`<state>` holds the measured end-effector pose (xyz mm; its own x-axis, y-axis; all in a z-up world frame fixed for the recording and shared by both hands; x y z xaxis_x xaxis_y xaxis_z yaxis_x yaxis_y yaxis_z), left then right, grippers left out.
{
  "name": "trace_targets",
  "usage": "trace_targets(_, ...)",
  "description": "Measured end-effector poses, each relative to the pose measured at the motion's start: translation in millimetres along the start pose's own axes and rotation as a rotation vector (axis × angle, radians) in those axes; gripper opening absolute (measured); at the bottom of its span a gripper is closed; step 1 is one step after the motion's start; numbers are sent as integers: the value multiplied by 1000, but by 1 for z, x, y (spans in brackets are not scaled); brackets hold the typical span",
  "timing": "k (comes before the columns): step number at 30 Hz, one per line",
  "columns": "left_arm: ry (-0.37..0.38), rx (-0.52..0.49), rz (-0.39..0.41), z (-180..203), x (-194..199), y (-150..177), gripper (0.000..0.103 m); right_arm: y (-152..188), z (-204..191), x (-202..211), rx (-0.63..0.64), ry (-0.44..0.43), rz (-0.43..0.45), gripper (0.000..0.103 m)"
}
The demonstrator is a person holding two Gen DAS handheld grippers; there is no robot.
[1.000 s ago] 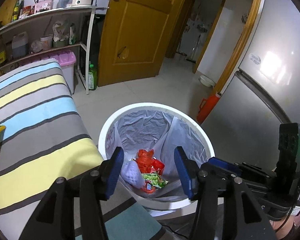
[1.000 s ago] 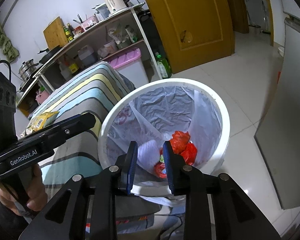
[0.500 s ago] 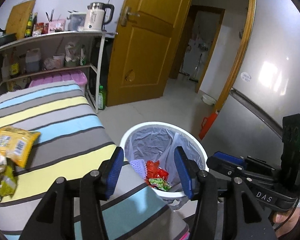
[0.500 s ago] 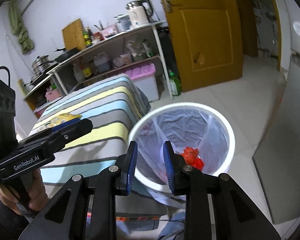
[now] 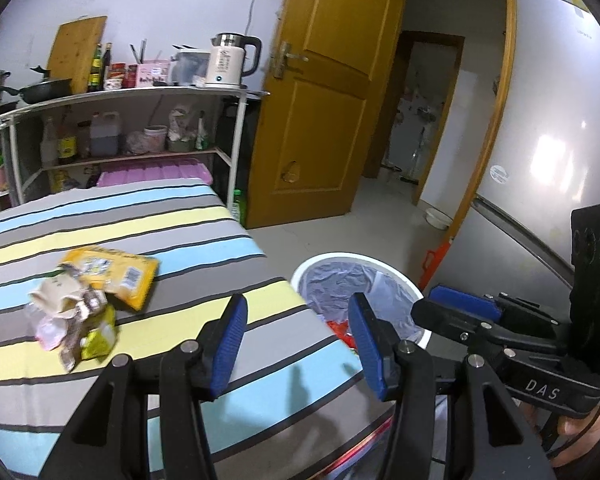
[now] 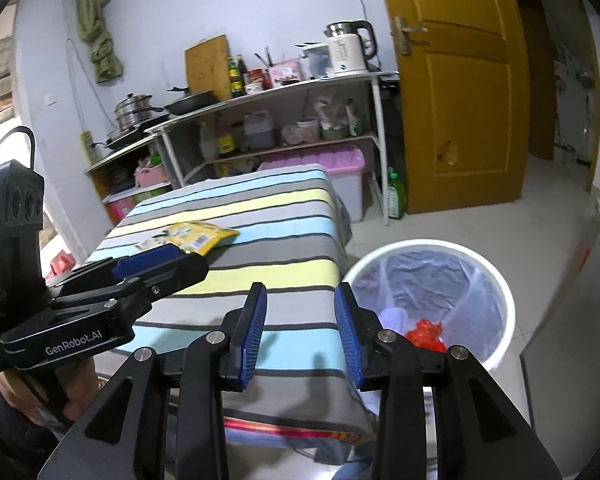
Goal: Collect trash
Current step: 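Move both open tools back to the remaining wrappers on the table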
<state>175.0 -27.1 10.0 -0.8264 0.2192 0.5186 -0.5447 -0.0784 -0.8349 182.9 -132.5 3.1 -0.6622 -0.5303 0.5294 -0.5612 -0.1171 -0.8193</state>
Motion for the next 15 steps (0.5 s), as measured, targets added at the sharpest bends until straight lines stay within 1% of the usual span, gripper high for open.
trace_targets(6, -39, 15, 17, -18, 18, 5, 54, -1, -22, -2, 31, -26, 3, 37)
trace_targets(15, -103, 44, 38, -50, 40, 15, 54, -2, -41, -8, 61, -59, 3, 37)
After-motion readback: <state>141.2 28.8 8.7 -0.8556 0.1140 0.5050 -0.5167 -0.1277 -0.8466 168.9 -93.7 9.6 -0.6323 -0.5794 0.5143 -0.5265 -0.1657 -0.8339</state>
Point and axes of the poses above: each gripper's, at about its wrist camera, not at the fingertips, and x roughly against the way its jaws point, z to its right, y to its underside, the point moved 8 cm from there along -x, roughly the way its jaws point, and after that the axes turned 3 degrees about -y, right-handed, at the moved point
